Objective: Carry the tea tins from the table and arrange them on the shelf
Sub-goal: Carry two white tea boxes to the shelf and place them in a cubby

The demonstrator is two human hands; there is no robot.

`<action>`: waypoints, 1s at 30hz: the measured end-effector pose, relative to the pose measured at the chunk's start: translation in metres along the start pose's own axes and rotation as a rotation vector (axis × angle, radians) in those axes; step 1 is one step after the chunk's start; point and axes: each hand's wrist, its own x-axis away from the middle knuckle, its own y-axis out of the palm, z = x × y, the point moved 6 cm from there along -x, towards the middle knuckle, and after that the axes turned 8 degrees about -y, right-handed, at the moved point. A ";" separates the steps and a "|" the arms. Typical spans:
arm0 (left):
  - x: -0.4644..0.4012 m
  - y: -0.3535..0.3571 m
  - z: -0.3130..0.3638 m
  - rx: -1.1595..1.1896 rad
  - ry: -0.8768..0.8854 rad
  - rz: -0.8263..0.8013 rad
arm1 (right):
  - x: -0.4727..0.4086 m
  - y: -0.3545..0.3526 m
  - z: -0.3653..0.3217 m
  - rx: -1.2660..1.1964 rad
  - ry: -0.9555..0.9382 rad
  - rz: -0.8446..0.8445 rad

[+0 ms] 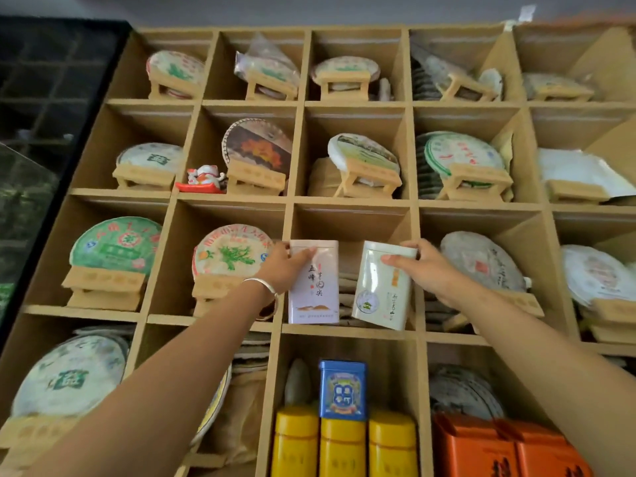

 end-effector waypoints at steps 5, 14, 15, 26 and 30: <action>-0.033 0.020 -0.016 0.021 -0.013 0.016 | -0.024 0.018 0.018 0.068 0.041 0.002; -0.064 0.044 -0.051 0.020 -0.017 -0.010 | -0.047 0.053 0.054 -0.014 0.119 -0.136; -0.065 0.045 -0.055 0.025 -0.027 -0.011 | -0.047 0.056 0.058 -0.038 0.130 -0.123; -0.063 0.054 -0.070 0.097 -0.003 -0.005 | -0.034 0.069 0.087 -0.173 0.172 0.082; -0.053 0.059 -0.080 0.131 0.024 -0.054 | -0.010 0.073 0.089 -0.012 0.137 0.043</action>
